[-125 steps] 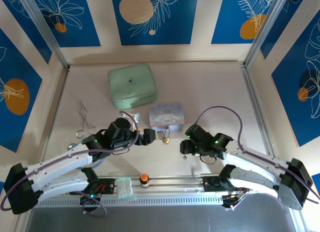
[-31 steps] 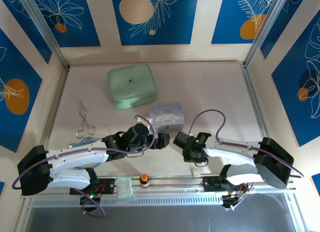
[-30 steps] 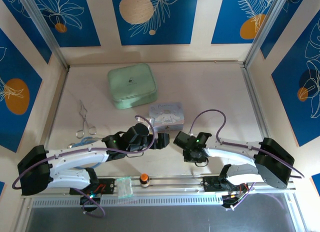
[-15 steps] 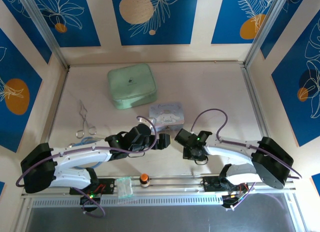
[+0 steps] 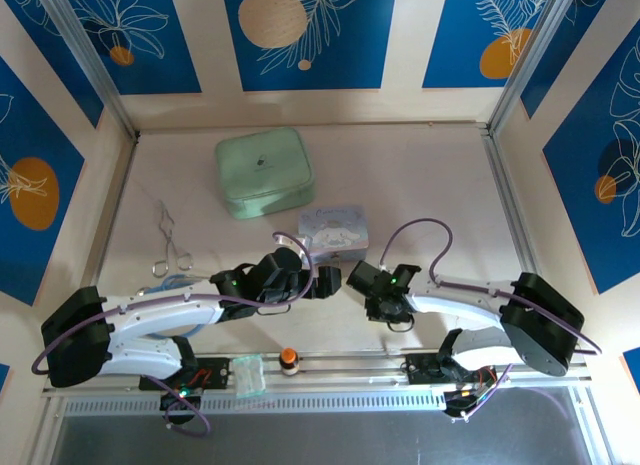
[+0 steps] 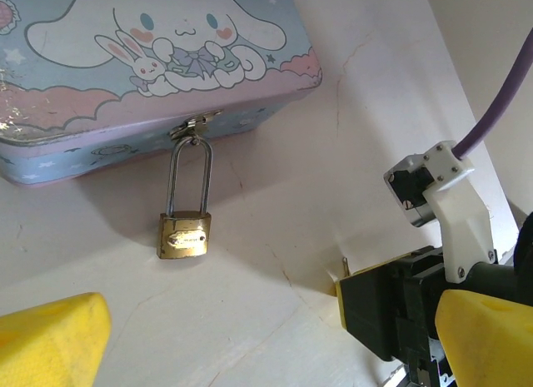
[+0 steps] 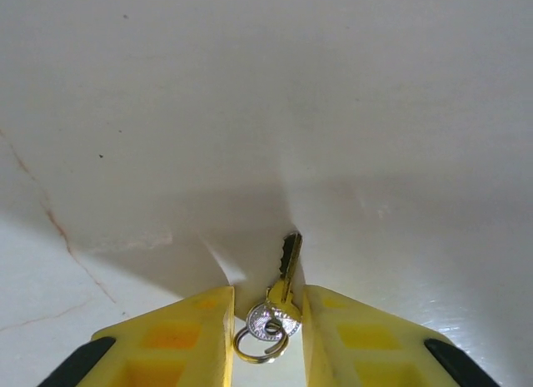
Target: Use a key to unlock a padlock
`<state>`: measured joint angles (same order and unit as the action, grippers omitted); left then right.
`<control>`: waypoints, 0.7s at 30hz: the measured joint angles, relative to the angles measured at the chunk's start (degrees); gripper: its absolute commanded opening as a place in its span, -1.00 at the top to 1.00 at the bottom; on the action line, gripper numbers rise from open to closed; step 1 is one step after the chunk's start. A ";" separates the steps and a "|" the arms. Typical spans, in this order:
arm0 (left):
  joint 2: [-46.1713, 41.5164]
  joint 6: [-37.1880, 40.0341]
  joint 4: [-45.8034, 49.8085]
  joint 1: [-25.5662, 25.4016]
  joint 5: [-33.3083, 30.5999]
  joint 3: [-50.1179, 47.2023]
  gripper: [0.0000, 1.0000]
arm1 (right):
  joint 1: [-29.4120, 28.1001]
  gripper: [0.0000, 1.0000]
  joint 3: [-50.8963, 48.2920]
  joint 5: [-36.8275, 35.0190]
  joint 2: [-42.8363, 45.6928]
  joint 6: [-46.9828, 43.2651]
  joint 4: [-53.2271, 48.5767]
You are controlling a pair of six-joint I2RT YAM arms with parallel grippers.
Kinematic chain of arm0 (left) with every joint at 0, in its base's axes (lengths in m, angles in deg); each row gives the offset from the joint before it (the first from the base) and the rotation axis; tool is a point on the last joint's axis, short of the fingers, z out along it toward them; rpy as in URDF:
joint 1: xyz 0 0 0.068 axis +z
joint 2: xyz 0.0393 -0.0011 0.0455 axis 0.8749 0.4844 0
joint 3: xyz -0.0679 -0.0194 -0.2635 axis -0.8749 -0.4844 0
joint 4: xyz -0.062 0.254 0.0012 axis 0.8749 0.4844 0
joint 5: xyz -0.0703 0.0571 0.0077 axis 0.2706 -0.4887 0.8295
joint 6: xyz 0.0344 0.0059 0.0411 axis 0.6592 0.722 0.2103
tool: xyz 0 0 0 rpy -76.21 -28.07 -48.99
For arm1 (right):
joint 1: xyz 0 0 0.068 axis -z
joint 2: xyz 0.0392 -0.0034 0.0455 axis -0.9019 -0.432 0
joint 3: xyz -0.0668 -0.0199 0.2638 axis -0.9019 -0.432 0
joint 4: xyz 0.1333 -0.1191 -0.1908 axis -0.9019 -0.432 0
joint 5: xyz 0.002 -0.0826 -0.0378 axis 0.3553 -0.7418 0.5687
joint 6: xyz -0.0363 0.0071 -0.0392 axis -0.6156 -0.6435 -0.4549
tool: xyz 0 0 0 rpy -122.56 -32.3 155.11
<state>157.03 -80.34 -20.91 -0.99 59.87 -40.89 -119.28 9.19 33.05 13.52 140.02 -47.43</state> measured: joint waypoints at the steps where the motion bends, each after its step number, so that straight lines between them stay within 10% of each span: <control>1: 0.00 -0.11 -0.11 0.00 -0.02 0.00 -0.99 | 0.02 0.59 -0.26 -0.04 0.35 0.02 0.13; 7: 0.00 -0.85 -0.31 0.00 -0.02 0.00 -0.99 | 0.00 0.96 -0.02 -0.31 0.57 -0.13 -0.90; 21: 0.00 -3.85 -3.76 -0.04 -1.75 -1.44 -0.99 | -3.72 1.00 -0.15 -2.21 4.33 -4.11 -2.05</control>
<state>157.03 -84.19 -24.67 -1.03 58.12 -42.33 -123.00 9.04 30.84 17.85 135.91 -49.48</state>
